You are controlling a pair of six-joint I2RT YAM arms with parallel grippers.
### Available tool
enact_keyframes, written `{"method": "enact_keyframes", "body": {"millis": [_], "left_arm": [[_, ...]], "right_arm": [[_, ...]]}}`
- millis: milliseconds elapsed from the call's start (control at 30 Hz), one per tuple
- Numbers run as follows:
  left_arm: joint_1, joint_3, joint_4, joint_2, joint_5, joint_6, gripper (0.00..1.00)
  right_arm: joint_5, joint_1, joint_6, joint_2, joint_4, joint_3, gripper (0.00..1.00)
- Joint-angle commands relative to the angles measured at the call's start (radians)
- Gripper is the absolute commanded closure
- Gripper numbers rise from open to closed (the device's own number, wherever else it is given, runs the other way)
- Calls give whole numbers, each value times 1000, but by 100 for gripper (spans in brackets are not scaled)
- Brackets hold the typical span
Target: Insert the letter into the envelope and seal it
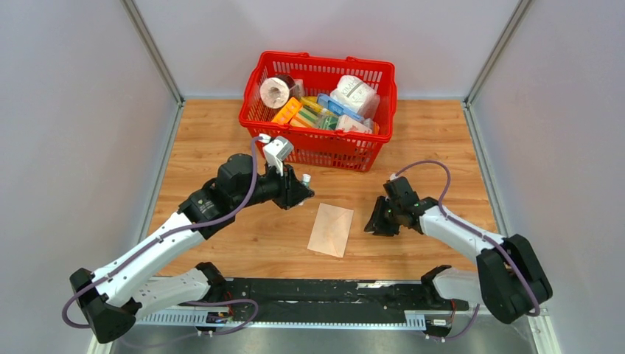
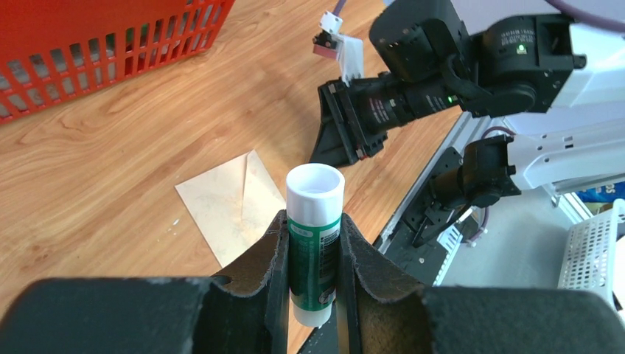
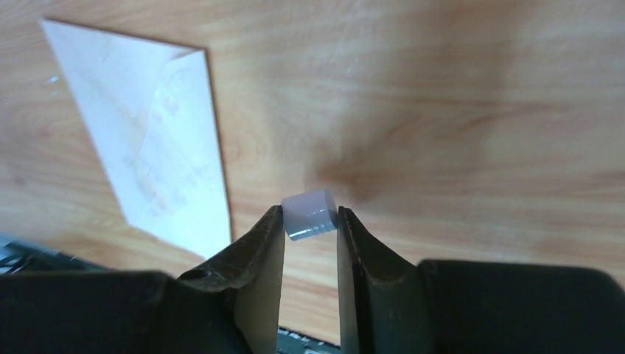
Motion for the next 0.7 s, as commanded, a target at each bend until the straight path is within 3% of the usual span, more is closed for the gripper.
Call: {"method": "enact_keyframes", "body": {"millis": [0, 433, 667], "left_arm": [[5, -10, 64, 4, 5, -37, 100], [5, -76, 117, 36, -6, -100, 100], [5, -75, 119, 56, -9, -98, 100]], "right_arm": [[-185, 23, 158, -100, 151, -61, 84], [-290, 26, 342, -27, 461, -213, 78], [-291, 25, 387, -31, 519, -249, 78]]}}
